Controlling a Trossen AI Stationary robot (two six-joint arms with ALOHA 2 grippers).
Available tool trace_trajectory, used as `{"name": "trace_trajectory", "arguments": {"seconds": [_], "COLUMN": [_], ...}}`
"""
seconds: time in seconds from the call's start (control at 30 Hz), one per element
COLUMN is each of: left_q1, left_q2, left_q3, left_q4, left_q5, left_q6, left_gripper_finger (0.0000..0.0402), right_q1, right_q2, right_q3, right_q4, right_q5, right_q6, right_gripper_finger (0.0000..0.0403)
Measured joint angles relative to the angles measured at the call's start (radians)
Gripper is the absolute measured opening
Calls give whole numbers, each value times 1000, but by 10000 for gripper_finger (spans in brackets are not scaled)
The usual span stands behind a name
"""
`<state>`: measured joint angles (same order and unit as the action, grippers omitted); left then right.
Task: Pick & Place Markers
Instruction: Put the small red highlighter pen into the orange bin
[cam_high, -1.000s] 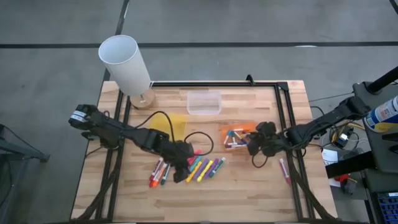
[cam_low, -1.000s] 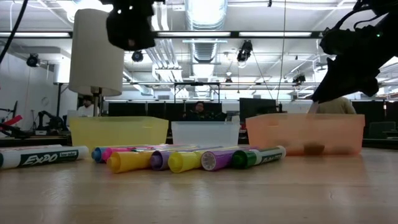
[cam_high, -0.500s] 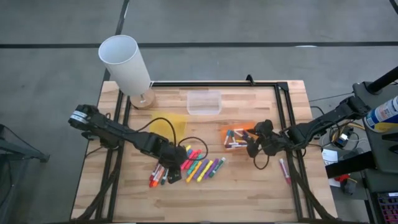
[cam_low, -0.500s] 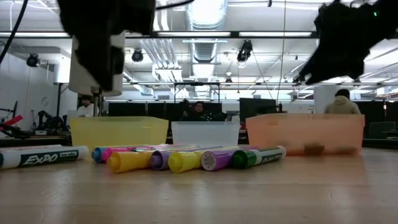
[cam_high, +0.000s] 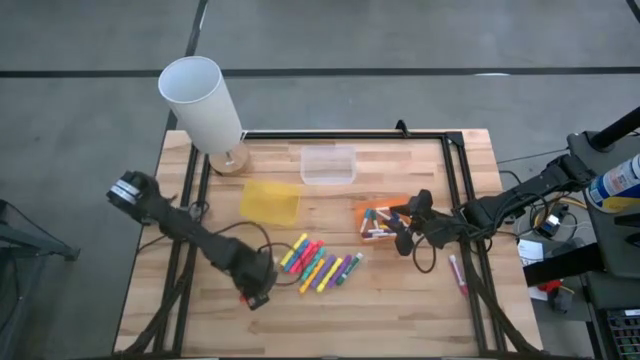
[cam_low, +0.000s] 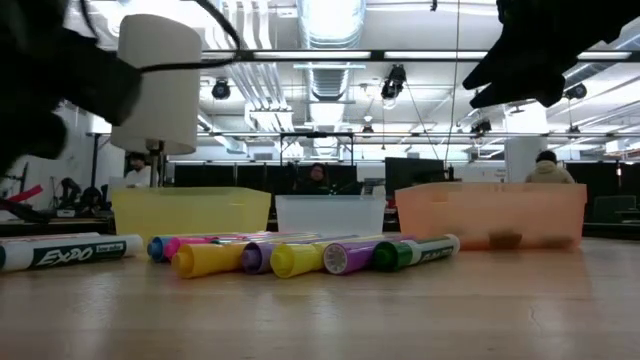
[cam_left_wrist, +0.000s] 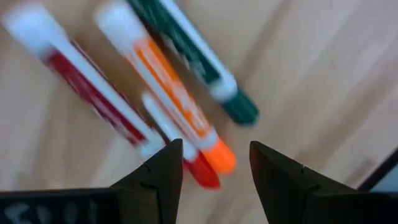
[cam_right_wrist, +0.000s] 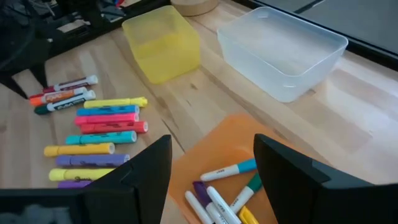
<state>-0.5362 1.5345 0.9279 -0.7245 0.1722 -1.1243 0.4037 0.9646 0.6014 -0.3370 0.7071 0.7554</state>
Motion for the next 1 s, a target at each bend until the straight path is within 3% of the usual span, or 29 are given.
{"name": "trace_trajectory", "arguments": {"seconds": [0.37,0.77,1.0], "left_q1": [-134,-153,-153], "left_q2": [-2,0,5], "left_q3": [0,-67,-68], "left_q4": [-2,1,18], "left_q5": [-45,-53,-108], "left_q6": [-239,-309,-314], "left_gripper_finger": [177,177,169], "right_q1": [0,0,0], "right_q2": [0,0,0], "right_q3": [-1,-2,-2], "right_q4": [5,7,7], "right_q5": [-1,-3,-3], "right_q6": [-3,-4,-4], "right_gripper_finger": [221,221,221]}}
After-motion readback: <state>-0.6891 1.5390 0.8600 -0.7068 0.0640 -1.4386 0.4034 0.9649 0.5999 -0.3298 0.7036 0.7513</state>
